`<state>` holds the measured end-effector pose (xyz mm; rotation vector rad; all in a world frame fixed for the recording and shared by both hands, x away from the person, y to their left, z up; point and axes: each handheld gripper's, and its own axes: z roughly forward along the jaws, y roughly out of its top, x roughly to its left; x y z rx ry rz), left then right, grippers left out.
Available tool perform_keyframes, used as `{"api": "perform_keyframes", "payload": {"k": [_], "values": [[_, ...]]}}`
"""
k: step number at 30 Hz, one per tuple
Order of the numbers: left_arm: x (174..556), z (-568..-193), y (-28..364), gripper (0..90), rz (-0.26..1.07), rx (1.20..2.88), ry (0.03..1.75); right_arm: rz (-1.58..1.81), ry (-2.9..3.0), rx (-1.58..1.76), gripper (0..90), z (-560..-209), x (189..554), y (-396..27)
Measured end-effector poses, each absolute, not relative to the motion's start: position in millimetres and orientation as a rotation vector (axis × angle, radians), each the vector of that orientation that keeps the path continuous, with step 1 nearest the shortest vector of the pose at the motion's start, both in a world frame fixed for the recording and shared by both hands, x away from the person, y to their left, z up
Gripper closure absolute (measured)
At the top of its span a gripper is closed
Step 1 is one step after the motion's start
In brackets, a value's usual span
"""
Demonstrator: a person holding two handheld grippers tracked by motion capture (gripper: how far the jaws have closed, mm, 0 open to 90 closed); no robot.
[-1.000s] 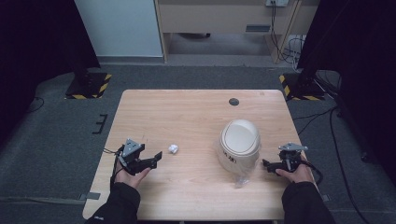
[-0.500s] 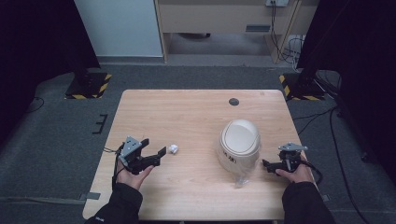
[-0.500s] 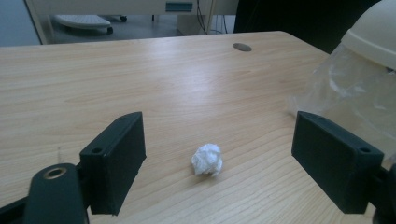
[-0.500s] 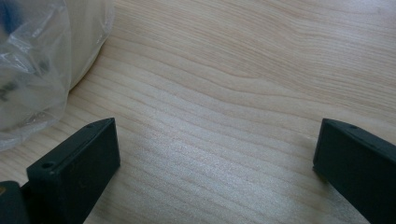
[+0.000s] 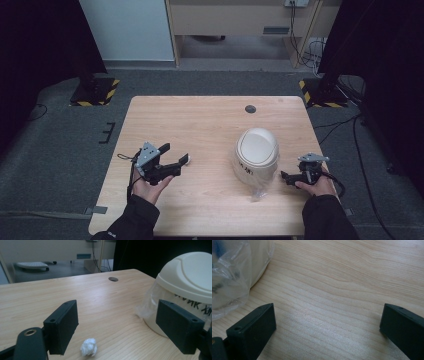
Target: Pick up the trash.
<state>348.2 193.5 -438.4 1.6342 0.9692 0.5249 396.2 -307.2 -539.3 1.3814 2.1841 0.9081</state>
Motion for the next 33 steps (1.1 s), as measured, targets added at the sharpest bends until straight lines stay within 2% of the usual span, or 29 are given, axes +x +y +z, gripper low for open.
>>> {"api": "perform_keyframes", "payload": {"k": [16,33], "values": [[361.9,-409.3,155.3,17.7,0.516,1.611,0.862,0.907,2.183,1.380,0.8,-539.4,396.3,-307.2],[374.1,-400.2,104.7,17.2,0.486,1.668,0.772,0.908,2.184,1.379,0.8,-539.4,396.4,-307.2]]}}
